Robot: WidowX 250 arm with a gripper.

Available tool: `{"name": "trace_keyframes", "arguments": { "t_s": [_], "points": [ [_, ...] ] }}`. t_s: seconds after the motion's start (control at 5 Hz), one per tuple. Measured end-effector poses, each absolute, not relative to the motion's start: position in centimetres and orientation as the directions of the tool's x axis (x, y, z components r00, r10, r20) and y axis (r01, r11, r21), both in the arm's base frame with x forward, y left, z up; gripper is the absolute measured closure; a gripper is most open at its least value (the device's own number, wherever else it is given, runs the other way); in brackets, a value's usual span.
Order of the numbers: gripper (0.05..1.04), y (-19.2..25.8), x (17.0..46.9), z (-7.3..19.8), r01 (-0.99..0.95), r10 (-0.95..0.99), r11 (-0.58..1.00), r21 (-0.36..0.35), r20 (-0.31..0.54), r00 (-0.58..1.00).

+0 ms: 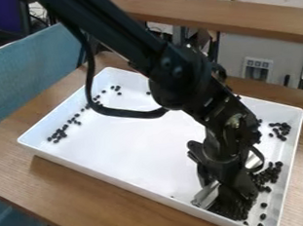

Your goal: Sweep into pile

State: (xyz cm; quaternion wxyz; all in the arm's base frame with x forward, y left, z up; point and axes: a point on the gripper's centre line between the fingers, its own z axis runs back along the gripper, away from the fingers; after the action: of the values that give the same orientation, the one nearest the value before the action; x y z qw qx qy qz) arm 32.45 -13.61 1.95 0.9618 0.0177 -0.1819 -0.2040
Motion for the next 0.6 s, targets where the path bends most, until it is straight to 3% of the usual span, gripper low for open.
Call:
{"name": "trace_keyframes", "arguments": {
  "t_s": [0.2,0.6],
  "points": [
    [0.704,-13.8,32.8,2.3,0.374,-0.385,0.922,0.102,0.352,0.853],
    [0.704,-8.6,35.7,5.2,0.255,-0.280,0.960,0.118,0.372,0.885]
  ]
}}
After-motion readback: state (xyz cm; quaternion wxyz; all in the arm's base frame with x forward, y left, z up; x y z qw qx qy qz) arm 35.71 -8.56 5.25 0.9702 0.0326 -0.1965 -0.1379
